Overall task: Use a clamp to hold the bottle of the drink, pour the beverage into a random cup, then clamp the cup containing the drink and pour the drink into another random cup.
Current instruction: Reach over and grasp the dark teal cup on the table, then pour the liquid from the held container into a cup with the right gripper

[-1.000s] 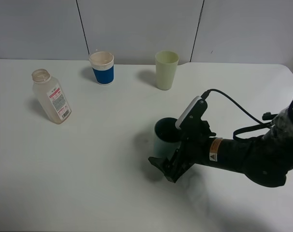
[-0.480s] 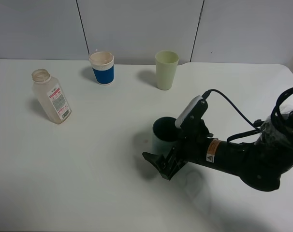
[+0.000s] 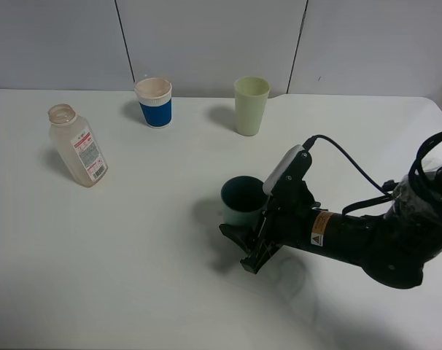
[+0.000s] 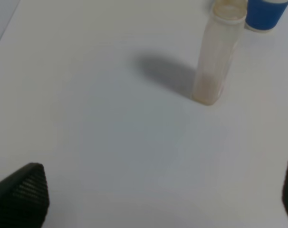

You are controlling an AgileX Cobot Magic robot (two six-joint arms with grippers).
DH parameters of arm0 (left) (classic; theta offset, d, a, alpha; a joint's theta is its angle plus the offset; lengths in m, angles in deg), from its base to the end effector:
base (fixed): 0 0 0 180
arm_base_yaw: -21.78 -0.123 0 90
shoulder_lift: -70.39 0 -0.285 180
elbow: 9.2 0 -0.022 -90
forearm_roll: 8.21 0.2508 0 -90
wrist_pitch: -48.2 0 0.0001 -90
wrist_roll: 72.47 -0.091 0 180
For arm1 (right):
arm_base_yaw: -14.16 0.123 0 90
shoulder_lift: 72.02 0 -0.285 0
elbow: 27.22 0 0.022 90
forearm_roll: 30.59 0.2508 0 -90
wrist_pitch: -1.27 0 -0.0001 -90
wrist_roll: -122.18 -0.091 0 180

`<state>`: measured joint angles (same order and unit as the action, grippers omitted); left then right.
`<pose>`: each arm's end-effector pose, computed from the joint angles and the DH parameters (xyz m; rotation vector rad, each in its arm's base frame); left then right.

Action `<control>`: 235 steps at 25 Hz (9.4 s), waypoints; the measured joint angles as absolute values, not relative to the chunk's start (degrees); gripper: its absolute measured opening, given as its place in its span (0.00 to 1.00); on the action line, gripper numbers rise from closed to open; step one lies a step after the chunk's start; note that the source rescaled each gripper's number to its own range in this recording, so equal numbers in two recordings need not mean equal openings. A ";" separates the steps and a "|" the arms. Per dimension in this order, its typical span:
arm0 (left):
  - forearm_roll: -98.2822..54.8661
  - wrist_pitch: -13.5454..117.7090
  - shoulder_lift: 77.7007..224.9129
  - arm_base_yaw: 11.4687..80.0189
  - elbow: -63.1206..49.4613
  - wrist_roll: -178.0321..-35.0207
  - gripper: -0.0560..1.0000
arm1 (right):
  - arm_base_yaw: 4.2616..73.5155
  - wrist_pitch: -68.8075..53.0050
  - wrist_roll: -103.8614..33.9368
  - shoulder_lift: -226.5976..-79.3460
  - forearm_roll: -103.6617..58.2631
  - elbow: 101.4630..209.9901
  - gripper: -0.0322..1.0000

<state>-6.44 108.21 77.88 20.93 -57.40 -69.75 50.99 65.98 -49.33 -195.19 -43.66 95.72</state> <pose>-0.0059 0.0023 0.2802 -0.0643 2.0180 0.0161 0.1945 0.1689 0.0714 -0.9977 1.7867 0.4573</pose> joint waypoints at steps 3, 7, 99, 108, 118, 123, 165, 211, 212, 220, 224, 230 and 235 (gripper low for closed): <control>-6.44 108.21 77.88 20.93 -57.40 -69.75 1.00 | 50.99 65.98 -49.33 -195.19 -43.66 95.72 0.04; -6.44 108.21 77.88 20.93 -57.40 -69.75 1.00 | 50.99 65.98 -50.19 -195.19 -43.09 95.72 0.04; -6.44 108.27 77.88 20.93 -57.40 -69.75 1.00 | 39.54 -16.18 -133.49 -194.18 -127.47 154.21 0.04; -6.44 108.27 77.88 20.93 -57.40 -69.86 1.00 | 40.72 -18.19 -124.85 -194.69 -127.41 154.91 0.04; -6.44 108.27 77.88 20.93 -57.40 -69.86 1.00 | 40.72 -19.83 -116.35 -194.69 -127.53 154.91 0.04; -6.39 108.27 77.88 20.93 -57.40 -69.86 1.00 | 40.72 -20.85 -114.72 -194.69 -129.01 154.93 0.04; -6.39 108.33 77.88 20.93 -57.40 -69.91 1.00 | 41.68 -24.86 -94.57 -194.73 -129.09 154.98 0.04; -6.45 108.33 77.88 20.93 -57.40 -69.91 1.00 | 41.84 -25.56 -77.79 -194.73 -129.14 154.98 0.04; -6.45 108.33 77.88 20.93 -57.40 -69.91 1.00 | 41.84 -25.60 -77.47 -194.73 -129.14 154.98 0.04; -6.45 108.33 77.88 20.93 -57.40 -69.91 1.00 | 41.84 -26.81 -74.94 -194.73 -129.14 154.98 0.04; -6.45 108.33 77.88 20.93 -57.40 -69.91 1.00 | 41.84 -27.05 -73.35 -194.73 -129.14 155.00 0.04; -6.40 108.33 77.88 20.93 -57.40 -69.91 1.00 | 41.84 -27.16 -70.54 -194.73 -129.34 155.07 0.04; -6.40 108.33 77.88 20.93 -57.40 -69.91 1.00 | 41.84 -27.53 -66.25 -194.73 -129.36 155.07 0.04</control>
